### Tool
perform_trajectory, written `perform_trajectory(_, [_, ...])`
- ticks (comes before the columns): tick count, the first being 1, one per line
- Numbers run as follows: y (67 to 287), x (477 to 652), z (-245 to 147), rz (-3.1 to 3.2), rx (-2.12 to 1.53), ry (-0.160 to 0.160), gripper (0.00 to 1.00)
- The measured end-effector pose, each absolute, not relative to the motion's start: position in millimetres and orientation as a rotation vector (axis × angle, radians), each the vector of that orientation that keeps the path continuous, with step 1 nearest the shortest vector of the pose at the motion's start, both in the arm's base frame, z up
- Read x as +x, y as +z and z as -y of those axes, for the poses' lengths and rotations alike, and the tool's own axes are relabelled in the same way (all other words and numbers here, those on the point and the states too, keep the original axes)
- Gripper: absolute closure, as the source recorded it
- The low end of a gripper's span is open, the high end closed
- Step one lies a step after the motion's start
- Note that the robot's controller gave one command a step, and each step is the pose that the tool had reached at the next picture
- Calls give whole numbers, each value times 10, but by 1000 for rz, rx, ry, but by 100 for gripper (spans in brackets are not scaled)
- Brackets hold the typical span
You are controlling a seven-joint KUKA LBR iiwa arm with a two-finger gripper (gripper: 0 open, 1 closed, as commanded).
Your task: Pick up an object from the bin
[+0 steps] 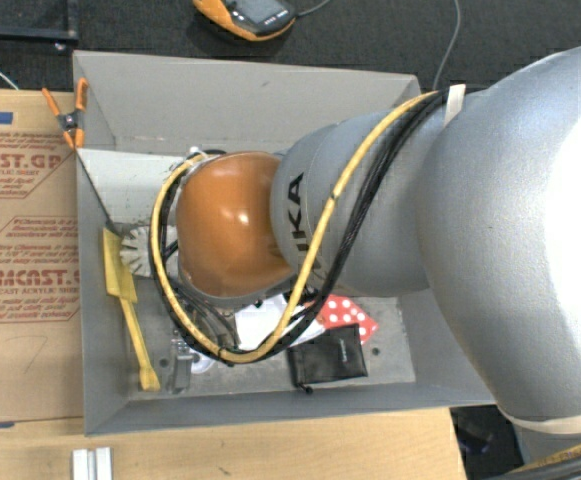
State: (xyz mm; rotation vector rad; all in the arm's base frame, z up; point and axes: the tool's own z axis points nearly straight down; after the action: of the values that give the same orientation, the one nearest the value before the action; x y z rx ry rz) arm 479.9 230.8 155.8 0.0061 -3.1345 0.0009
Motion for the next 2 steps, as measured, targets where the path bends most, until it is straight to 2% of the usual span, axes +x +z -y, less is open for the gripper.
perform_trajectory(1, [1602, 4820, -2293, 3141, 1, -2, 0])
perform_trajectory(2, [665, 5026, -1380, 3126, 152, 4, 0])
